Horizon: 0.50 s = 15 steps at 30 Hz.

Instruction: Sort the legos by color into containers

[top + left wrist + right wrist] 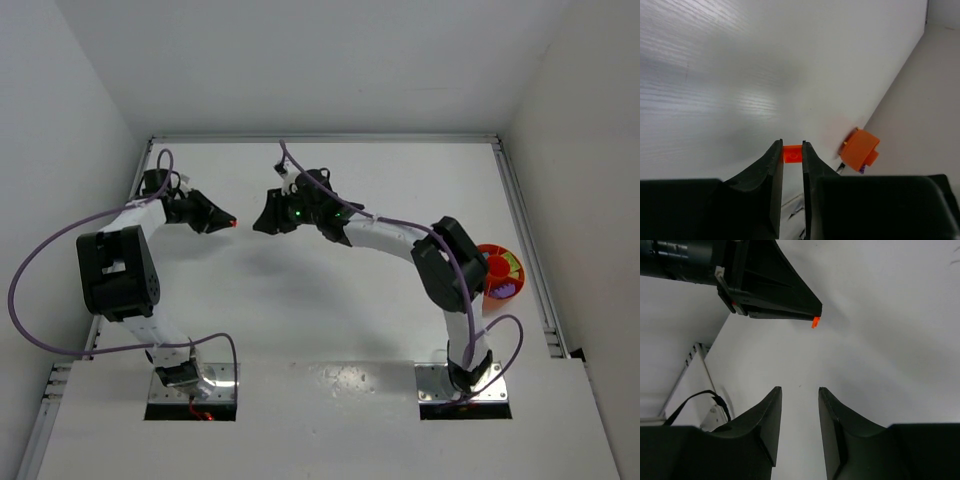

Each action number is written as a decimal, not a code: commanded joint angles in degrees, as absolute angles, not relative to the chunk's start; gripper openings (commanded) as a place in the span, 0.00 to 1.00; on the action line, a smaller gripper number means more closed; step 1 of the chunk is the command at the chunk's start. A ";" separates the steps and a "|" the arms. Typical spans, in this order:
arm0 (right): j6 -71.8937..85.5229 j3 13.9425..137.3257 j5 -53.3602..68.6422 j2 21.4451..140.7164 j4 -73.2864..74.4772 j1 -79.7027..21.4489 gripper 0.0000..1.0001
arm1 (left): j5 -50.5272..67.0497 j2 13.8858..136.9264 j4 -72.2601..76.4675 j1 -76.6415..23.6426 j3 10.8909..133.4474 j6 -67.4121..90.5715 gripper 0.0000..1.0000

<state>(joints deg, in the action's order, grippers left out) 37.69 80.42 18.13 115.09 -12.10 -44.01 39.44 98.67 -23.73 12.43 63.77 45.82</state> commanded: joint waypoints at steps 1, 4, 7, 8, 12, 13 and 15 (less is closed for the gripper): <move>48.32 82.79 20.29 117.50 -18.18 -44.74 0.36 | 45.08 97.03 -22.32 12.04 63.37 49.39 0.00; 49.39 83.50 20.30 118.73 -18.81 -45.26 0.37 | 45.62 97.03 -21.80 12.04 63.37 50.10 0.00; 49.39 86.21 18.81 120.05 -17.68 -45.26 0.39 | 46.22 96.51 -21.27 12.04 62.58 50.79 0.00; 49.39 87.44 18.81 120.93 -17.06 -45.26 0.41 | 46.23 96.50 -21.27 11.52 61.80 51.41 0.00; 51.33 87.45 17.23 122.16 -16.96 -45.26 0.43 | 47.02 96.50 -20.74 11.51 60.73 51.94 0.00; 51.33 87.97 17.23 122.17 -16.96 -45.26 0.43 | 47.02 96.50 -20.74 10.90 60.04 51.94 0.00; 51.33 88.67 16.61 122.86 -16.96 -45.79 0.43 | 47.54 95.98 -20.04 10.29 58.63 53.69 0.00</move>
